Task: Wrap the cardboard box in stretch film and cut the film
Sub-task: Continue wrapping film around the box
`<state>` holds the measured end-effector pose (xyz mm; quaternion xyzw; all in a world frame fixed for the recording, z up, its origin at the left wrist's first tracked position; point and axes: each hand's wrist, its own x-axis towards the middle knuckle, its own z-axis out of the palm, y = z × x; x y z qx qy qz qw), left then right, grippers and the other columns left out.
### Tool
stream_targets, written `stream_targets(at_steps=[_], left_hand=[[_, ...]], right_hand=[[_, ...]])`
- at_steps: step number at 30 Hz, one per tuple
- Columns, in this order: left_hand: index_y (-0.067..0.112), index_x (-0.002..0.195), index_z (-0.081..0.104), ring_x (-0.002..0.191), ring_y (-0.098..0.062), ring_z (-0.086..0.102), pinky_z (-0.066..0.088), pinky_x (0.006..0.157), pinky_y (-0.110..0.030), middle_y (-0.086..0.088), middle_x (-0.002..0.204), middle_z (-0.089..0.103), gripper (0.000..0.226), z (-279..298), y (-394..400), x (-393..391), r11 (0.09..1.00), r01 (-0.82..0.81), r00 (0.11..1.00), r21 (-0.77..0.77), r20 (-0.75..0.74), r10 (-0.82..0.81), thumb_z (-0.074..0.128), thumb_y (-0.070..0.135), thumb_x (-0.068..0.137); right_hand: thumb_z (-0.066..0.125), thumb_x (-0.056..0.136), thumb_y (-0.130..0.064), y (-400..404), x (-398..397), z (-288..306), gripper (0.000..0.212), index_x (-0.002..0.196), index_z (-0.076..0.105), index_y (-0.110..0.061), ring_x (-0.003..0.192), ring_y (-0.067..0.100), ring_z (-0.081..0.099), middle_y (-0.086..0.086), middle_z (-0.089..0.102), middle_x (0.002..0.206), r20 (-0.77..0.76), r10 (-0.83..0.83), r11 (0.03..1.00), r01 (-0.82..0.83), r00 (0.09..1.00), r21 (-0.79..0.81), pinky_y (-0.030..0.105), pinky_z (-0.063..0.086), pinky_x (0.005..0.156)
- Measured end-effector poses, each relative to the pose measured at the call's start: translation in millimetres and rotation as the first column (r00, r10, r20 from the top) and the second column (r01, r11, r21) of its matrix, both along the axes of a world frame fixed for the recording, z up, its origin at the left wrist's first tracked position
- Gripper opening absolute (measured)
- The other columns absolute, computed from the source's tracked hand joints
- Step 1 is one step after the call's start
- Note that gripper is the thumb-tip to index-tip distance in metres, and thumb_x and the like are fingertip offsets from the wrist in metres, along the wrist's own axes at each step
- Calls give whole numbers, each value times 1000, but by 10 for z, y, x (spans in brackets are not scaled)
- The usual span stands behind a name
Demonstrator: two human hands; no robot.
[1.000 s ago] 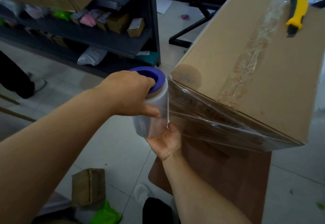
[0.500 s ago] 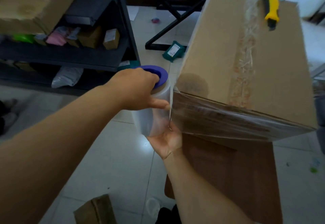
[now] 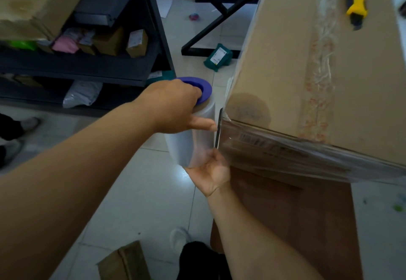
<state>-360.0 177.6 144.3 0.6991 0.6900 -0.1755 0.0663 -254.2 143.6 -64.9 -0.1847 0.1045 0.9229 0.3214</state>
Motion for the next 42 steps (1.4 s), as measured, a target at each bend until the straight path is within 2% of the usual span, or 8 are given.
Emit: stream_targets(at_steps=[3, 9, 13, 18, 25, 33, 37, 42], left_hand=[[14, 78, 51, 51, -11, 39, 30, 49, -24, 1, 61, 45, 69, -29, 60, -53, 998, 56, 998, 0, 2, -56, 32, 79, 67], [12, 77, 54, 50, -11, 39, 28, 47, -23, 1, 58, 44, 74, -56, 180, -145, 987, 159, 987, 3, 32, -159, 29, 81, 66], [13, 76, 52, 49, -11, 39, 28, 46, -23, 1, 57, 44, 68, -74, 234, -210, 983, 182, 982, 20, 42, -183, 34, 79, 72], [13, 77, 52, 49, -11, 38, 31, 48, -23, 1, 58, 43, 73, -144, 283, -349, 975, 220, 972, 29, 80, -222, 29, 81, 66], [24, 73, 38, 54, -10, 40, 39, 56, -28, 6, 62, 45, 53, -307, 368, -664, 962, 263, 951, 67, 152, -271, 59, 73, 66], [25, 73, 36, 55, -10, 40, 38, 55, -27, 5, 64, 44, 50, -532, 553, -884, 964, 254, 938, 83, 220, -267, 66, 63, 69], [25, 73, 35, 55, -9, 39, 31, 50, -25, 6, 65, 44, 49, -636, 662, -950, 955, 283, 926, 88, 233, -296, 66, 63, 70], [27, 68, 31, 54, -7, 38, 26, 48, -23, 7, 65, 43, 50, -711, 802, -1044, 945, 314, 908, 86, 263, -326, 67, 62, 71]], right_hand=[[35, 88, -21, 24, -39, 0, 41, 121, 57, -10, 140, 33, 31, 14, 46, 143, 15, -22, 1000, 22, 1000, 16, 53, 15, 116], [35, 87, -20, 35, -104, 101, 38, 103, 67, -8, 130, 32, 45, 14, 63, 121, 36, -103, 995, 103, 994, 3, 54, 14, 117], [32, 85, -17, 61, -212, 60, 56, 140, 41, -13, 141, 29, 31, 10, 37, 150, 50, -149, 989, 149, 988, 2, 51, 17, 117], [53, 78, -14, 77, -343, -70, 77, 150, 27, -15, 141, 32, 30, 11, 31, 154, 44, -193, 981, 193, 980, 6, 49, 20, 116], [47, 83, -19, 149, -553, -99, 57, 139, 46, -9, 130, 36, 43, 18, 48, 138, 107, -216, 975, 219, 970, -18, 45, 21, 117], [45, 77, -15, 372, -723, -138, 44, 114, 63, -1, 115, 37, 54, 22, 61, 119, 159, -308, 950, 311, 938, 4, 46, 40, 105], [43, 76, -16, 470, -807, -285, 45, 111, 66, -1, 123, 37, 48, 22, 58, 122, 198, -333, 941, 337, 922, 13, 46, 25, 115], [43, 77, -19, 598, -920, -362, 43, 109, 66, 0, 123, 35, 48, 23, 62, 113, 239, -360, 925, 378, 902, -30, 45, 25, 116]])
